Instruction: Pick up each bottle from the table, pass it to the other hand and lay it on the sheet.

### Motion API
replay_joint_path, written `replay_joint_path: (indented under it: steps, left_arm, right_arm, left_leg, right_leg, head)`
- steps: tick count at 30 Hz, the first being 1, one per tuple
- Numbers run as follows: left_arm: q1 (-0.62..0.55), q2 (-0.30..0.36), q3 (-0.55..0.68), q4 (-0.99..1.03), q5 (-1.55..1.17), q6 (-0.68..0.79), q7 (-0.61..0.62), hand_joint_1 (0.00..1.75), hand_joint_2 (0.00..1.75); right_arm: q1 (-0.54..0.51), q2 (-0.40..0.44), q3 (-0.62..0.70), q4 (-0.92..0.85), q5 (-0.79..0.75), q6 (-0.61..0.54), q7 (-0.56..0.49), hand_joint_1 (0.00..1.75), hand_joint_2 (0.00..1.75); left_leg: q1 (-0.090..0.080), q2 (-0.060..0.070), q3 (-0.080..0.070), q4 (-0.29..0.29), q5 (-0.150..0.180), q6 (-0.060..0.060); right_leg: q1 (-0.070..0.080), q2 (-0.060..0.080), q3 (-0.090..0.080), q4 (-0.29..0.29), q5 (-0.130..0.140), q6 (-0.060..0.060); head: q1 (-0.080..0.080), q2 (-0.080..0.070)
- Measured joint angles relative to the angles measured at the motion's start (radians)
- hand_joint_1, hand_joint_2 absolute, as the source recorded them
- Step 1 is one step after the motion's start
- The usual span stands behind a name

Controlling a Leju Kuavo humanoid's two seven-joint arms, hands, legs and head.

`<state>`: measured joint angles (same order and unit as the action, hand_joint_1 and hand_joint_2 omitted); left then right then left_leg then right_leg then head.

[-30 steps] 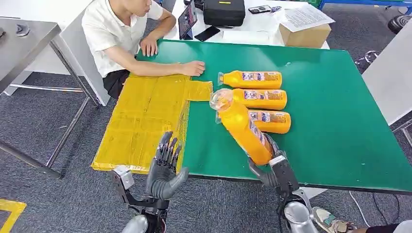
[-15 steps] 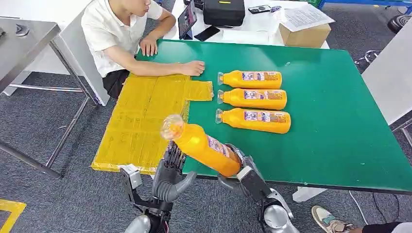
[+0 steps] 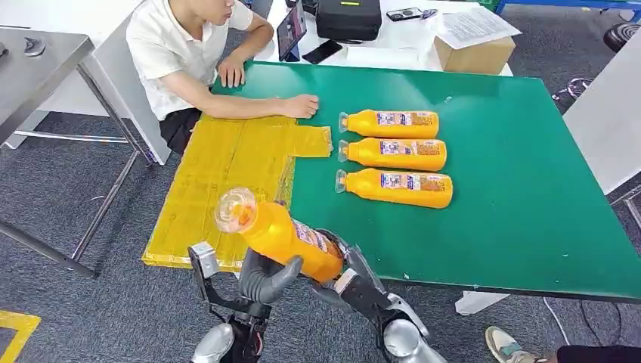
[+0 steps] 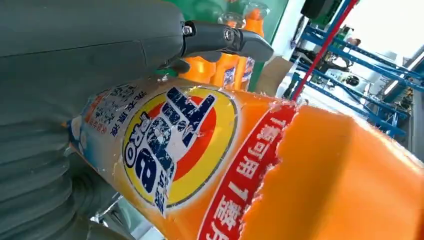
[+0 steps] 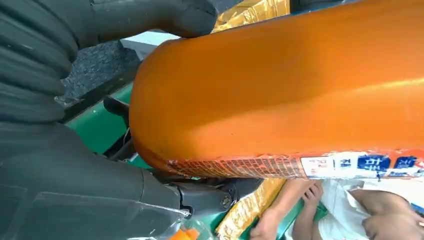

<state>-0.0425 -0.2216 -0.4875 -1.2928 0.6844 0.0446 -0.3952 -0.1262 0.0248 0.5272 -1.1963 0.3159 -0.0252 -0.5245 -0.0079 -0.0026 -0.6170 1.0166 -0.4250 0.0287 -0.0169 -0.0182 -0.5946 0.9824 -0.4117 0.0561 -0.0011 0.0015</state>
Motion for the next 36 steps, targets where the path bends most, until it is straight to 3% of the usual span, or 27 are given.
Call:
replay_joint_path:
  steps: [1,2,5,7,8,15,16,36]
  left_arm:
    - [-0.001,0.000,0.004,0.003,0.007,-0.007,0.001,0.00,1.75]
    - [-0.003,0.000,0.005,0.005,0.010,-0.010,0.003,1.71,1.75]
    - [-0.012,0.000,0.010,0.014,0.035,-0.020,0.002,1.75,1.75]
    - [-0.018,0.000,0.014,0.021,0.039,-0.022,-0.007,1.75,1.75]
    - [-0.019,0.000,0.016,0.022,0.036,-0.021,-0.016,1.75,1.75]
    - [-0.038,-0.010,0.024,0.022,-0.051,0.053,-0.092,1.75,1.75]
    - [-0.039,-0.011,0.024,0.022,-0.055,0.056,-0.094,1.75,1.75]
    - [-0.036,-0.020,0.063,0.020,0.038,-0.039,-0.049,1.75,1.75]
  right_arm:
    - [-0.005,0.000,0.004,0.004,-0.001,0.000,0.000,1.75,1.75]
    - [-0.009,0.000,0.006,0.008,-0.002,0.000,0.000,1.66,1.75]
    - [-0.023,0.001,0.012,0.022,-0.017,-0.002,0.000,1.45,1.75]
    - [-0.029,0.004,0.013,0.029,-0.026,-0.003,0.000,0.94,1.75]
    - [-0.031,0.006,0.016,0.032,-0.029,-0.003,0.002,0.00,1.75]
    - [-0.030,0.007,0.048,0.046,-0.031,0.005,0.016,0.00,1.75]
    - [-0.030,0.007,0.050,0.048,-0.031,0.005,0.016,0.00,0.00]
    - [-0.008,0.035,0.039,0.050,-0.110,0.019,-0.023,0.00,0.00]
  left_leg:
    - [0.000,0.000,0.000,0.000,0.000,0.000]
    - [0.000,0.000,0.000,0.000,0.000,0.000]
    - [0.000,0.000,0.000,0.000,0.000,0.000]
    - [0.000,0.000,0.000,0.000,0.000,0.000]
    - [0.000,0.000,0.000,0.000,0.000,0.000]
    - [0.000,0.000,0.000,0.000,0.000,0.000]
    - [0.000,0.000,0.000,0.000,0.000,0.000]
    - [0.000,0.000,0.000,0.000,0.000,0.000]
  right_leg:
    - [0.000,0.000,0.000,0.000,0.000,0.000]
    - [0.000,0.000,0.000,0.000,0.000,0.000]
    - [0.000,0.000,0.000,0.000,0.000,0.000]
    - [0.000,0.000,0.000,0.000,0.000,0.000]
    - [0.000,0.000,0.000,0.000,0.000,0.000]
    - [0.000,0.000,0.000,0.000,0.000,0.000]
    - [0.000,0.000,0.000,0.000,0.000,0.000]
    - [0.000,0.000,0.000,0.000,0.000,0.000]
  head:
    - [0.000,0.000]
    - [0.000,0.000]
    - [0.000,0.000]
    - [0.000,0.000]
    - [0.000,0.000]
    - [0.000,0.000]
    - [0.000,0.000]
    - [0.000,0.000]
